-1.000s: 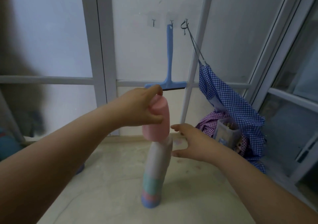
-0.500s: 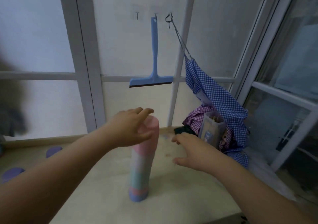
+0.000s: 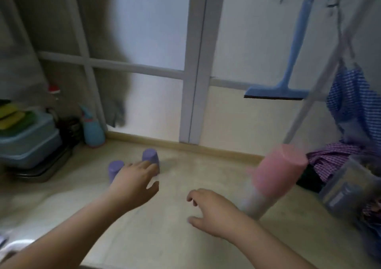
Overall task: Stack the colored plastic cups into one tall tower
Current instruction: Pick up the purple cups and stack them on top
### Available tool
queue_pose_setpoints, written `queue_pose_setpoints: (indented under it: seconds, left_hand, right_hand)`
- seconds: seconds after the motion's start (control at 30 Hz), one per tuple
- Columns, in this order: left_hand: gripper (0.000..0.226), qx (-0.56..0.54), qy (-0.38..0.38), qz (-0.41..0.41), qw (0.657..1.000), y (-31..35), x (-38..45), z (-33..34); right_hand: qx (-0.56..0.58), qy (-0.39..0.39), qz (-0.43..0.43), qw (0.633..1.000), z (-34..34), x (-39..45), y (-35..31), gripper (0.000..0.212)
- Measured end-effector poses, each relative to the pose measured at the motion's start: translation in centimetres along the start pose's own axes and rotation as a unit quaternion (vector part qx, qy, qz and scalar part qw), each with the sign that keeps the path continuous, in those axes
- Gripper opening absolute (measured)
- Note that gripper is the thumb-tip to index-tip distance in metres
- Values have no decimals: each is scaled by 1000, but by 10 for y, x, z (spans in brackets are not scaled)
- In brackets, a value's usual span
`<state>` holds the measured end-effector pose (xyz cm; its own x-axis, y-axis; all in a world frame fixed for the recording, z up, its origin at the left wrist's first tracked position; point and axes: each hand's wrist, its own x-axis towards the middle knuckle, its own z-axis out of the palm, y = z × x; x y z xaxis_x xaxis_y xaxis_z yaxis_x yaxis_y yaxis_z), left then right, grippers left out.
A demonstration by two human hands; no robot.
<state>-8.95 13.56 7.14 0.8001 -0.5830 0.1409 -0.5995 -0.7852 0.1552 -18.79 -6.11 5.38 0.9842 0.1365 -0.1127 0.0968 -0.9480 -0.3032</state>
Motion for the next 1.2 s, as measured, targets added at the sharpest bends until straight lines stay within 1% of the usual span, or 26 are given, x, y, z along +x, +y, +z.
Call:
queue_pose_setpoints:
  seconds: [0.1, 0.2, 0.23, 0.3, 0.37, 0.43, 0.5, 0.57, 0.67, 0.77, 0.93, 0.97, 1.07, 1.2]
  left_hand:
    - [29, 7, -10, -32, 999, -55, -1, 6]
    - [31, 14, -18, -62, 998, -102, 4, 8]
    - [34, 16, -18, -62, 998, -115, 6, 9]
    - [38, -3, -44, -68, 997, -139, 16, 15]
    - [45, -16, -55, -82, 995, -163, 30, 28]
    - [53, -35, -64, -76, 994, -179, 44, 38]
    - [44, -34, -78, -72, 994, -189, 58, 50]
    - [45, -23, -80, -59, 995, -195, 68, 62]
    - [43, -30, -88, -53, 994, -208, 78, 81]
    - [49, -33, -109, -49, 992, -216, 83, 98]
    - [63, -55, -122, -58, 989, -216, 89, 115]
    - [64, -50, -132, -62, 988, -214, 91, 114]
    - [58, -32, -147, -51, 987, -209, 97, 107]
    - [56, -42, -121, -29, 991, -190, 108, 69]
  right_hand:
    - [-2, 10, -11, 1000, 10, 59, -24, 43]
    - [-8, 15, -1, 1000, 18, 115, -38, 45]
    - [-11, 15, 6, 1000, 20, 133, -40, 45]
    - [-18, 18, 20, 999, 24, 168, -40, 44]
    - [-19, 23, 36, 999, 27, 201, -39, 46]
    - [-31, 25, 48, 998, 29, 231, -39, 51]
    - [-37, 33, 56, 997, 33, 259, -37, 54]
    - [-36, 33, 66, 997, 37, 279, -36, 56]
    - [-29, -3, 89, 996, 53, 308, -31, 61]
    - [-18, -39, 108, 993, 73, 320, -25, 62]
    - [11, -46, 113, 992, 77, 319, -18, 62]
    - [14, -46, 112, 992, 73, 316, -17, 62]
    - [30, -28, 108, 993, 52, 300, -15, 65]
    - [39, 2, 92, 995, 7, 265, -20, 62]
